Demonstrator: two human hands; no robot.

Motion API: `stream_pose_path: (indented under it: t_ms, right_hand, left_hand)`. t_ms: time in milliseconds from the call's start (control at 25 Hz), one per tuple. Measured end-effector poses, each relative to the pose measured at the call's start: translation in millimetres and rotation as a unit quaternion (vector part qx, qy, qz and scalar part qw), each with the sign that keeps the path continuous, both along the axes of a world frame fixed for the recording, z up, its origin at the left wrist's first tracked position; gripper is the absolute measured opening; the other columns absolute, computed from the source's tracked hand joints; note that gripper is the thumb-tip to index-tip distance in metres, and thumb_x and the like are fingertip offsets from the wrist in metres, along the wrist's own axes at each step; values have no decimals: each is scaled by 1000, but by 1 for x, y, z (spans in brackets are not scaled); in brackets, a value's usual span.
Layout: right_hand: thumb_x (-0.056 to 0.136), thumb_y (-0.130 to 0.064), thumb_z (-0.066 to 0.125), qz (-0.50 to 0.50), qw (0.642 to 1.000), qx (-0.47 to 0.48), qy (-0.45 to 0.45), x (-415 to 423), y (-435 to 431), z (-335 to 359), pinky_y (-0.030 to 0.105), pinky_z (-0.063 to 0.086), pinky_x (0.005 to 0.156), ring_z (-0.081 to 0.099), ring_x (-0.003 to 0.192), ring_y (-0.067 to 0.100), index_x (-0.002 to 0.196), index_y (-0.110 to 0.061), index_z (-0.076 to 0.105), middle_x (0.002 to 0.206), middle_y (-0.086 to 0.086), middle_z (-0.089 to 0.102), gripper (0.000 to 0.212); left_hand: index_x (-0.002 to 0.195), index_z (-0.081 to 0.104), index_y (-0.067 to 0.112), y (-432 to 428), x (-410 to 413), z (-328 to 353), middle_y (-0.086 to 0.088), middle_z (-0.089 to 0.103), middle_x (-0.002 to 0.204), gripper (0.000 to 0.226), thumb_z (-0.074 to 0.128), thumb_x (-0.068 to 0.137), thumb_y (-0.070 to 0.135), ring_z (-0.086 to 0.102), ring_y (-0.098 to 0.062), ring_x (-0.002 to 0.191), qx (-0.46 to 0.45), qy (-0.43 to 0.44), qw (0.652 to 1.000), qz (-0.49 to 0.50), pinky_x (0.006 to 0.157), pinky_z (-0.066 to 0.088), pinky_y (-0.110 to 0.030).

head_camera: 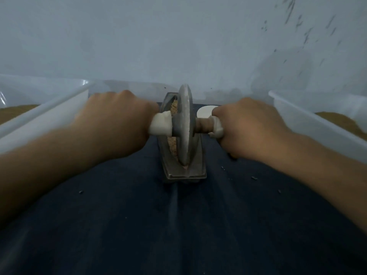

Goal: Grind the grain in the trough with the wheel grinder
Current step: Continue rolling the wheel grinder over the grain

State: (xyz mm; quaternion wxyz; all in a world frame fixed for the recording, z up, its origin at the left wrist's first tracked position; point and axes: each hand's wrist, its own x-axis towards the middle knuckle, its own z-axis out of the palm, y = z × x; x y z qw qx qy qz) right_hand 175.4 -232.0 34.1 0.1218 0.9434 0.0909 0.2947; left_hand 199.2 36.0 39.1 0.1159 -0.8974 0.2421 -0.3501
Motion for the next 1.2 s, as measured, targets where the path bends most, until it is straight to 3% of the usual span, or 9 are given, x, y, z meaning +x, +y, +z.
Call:
stream_pose_path:
  t_ms: [240,360,480,560,680,760,920,1040,1200]
  right_hand:
    - [85,-11,64,-35,999,2,-22,86,21,-9,27,21,51,50,66,26,90,-23,61,73,0,49,13]
    - [87,-6,58,-53,998,40,-13,114,21,-12,33,29,58,56,75,30,95,-19,61,84,7,60,15]
    - [88,-17,62,-35,997,50,37,94,18,-13,32,32,58,50,73,28,90,-24,55,88,6,62,10]
    - [83,-25,67,-14,996,31,78,62,9,-6,28,32,53,51,66,24,80,-28,48,78,0,57,20]
    - [53,-26,67,34,999,-13,-2,4,1,4,13,19,42,32,39,6,58,-31,40,47,-14,35,27]
    - [43,-27,60,54,998,4,-10,-3,0,6,9,15,44,23,36,1,52,-34,33,42,-17,27,30]
    - [82,-23,67,-40,998,24,40,64,16,-8,25,30,52,50,61,21,75,-27,49,73,0,55,20]
    - [88,-12,64,-71,994,63,51,106,27,-6,33,36,64,62,89,34,100,-21,65,99,10,64,15]
    - [85,-22,67,-21,997,25,68,71,19,-2,27,31,54,55,72,28,82,-26,55,76,-1,52,13]
  left_hand:
    - [94,61,26,-25,71,-30,-2,47,73,6,57,89,25,52,-28,64,-67,40,990,116,55,35,-33]
    - [97,62,21,-33,94,-17,-7,49,76,9,61,89,24,52,-31,67,-74,35,990,117,58,36,-35]
    - [100,60,21,-37,73,-11,-7,48,76,11,58,89,21,55,-33,70,-39,47,991,116,59,36,-36]
    - [97,59,29,-26,45,-12,-3,50,76,11,59,87,24,57,-31,69,-20,61,994,92,57,36,-35]
    - [76,47,40,-2,5,-4,11,26,59,19,63,71,31,29,-18,45,-16,21,999,28,47,21,-20]
    - [73,51,40,2,5,0,13,19,58,14,61,64,36,23,-16,44,-25,-11,1000,4,49,14,-15]
    - [96,63,31,-23,58,-20,3,40,69,11,61,85,29,38,-20,57,-25,34,994,104,53,34,-33]
    - [101,63,25,-35,94,-8,-5,51,82,14,60,88,24,45,-27,69,-57,78,988,122,62,38,-37]
    - [101,62,28,-24,64,-7,1,46,77,15,60,86,26,45,-24,68,-42,130,987,88,61,40,-36]
